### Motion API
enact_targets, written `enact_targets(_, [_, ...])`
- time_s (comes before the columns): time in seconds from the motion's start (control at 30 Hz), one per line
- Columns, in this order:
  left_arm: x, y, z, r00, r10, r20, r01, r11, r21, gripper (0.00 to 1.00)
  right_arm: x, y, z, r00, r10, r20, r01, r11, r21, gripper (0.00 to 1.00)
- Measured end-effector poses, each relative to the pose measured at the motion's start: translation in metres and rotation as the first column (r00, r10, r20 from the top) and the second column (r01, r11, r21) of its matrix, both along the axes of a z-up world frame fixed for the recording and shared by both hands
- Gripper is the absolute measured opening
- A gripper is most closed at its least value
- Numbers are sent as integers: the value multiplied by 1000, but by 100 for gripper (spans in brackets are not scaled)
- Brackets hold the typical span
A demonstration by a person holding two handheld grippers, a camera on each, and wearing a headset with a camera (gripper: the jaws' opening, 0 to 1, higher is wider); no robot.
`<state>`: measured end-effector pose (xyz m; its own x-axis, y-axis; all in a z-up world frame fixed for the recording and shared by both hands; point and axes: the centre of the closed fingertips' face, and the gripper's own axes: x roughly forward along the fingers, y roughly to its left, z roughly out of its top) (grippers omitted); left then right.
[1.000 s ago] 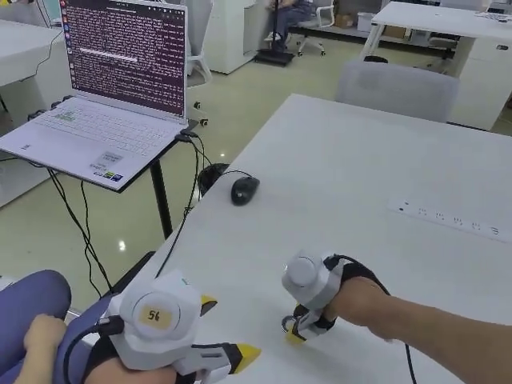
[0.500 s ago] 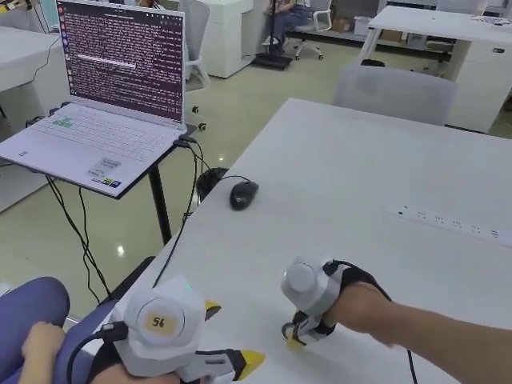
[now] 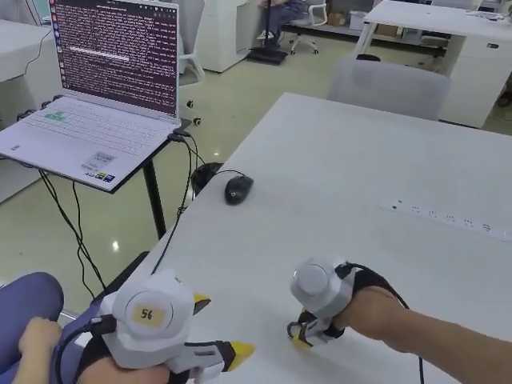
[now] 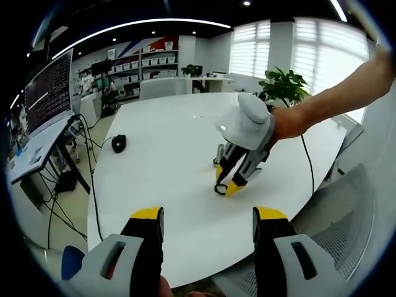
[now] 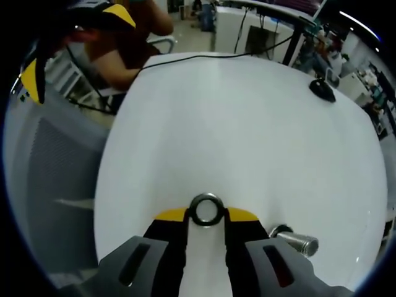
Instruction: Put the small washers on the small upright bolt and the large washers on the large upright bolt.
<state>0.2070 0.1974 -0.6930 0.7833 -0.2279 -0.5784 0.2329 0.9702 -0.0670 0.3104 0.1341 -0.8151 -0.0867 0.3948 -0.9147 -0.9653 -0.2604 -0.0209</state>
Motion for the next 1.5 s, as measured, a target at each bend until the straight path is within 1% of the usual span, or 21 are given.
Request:
enact_targets(0.17, [3,-4,1,1000,-11,3,11,1000,-1,58,3,-17,9,999,-35,14,35,999,17,23])
enact_targets(0.27, [5,-6,1,1000,-18,4,18,1000,-1,58,10,-24,20,997,-82,8,82,996,46,23])
enact_targets(0.33, [7,-8,2,1000,-23,6,23,1000,-2,58,17,-29,28,993,-117,11,116,991,65,23])
enact_targets(0.4, [7,-9,2,1000,-26,6,26,1000,-3,58,24,-34,35,991,-136,16,134,988,75,23])
enact_targets(0.53, [8,-11,1,999,-34,5,34,999,-2,58,42,-40,55,985,-170,42,165,981,104,23])
enact_targets(0.57, [9,-12,1,999,-36,5,36,999,-3,58,48,-41,60,982,-182,48,175,978,114,23])
enact_targets(0.7, [10,-14,2,999,-39,7,39,999,-2,58,66,-40,75,979,-190,76,179,975,131,23])
enact_targets(0.77, [10,-15,2,999,-41,7,41,999,-1,58,73,-36,79,978,-192,80,180,975,133,23])
enact_targets(0.87, [10,-15,3,999,-38,7,38,999,1,58,83,-31,80,978,-191,87,178,975,132,23])
enact_targets(1.0, [9,-13,3,999,-33,6,33,999,2,58,89,-25,76,980,-180,88,169,979,118,23])
enact_targets(1.13, [7,-12,4,1000,-26,4,26,1000,2,58,91,-19,68,983,-164,83,156,983,99,23])
enact_targets(1.27, [5,-10,3,1000,-20,2,20,1000,4,58,88,-17,62,986,-149,76,143,986,80,23])
enact_targets(1.5, [3,-8,2,1000,-14,-2,14,1000,5,58,90,-15,56,987,-144,75,140,988,61,23])
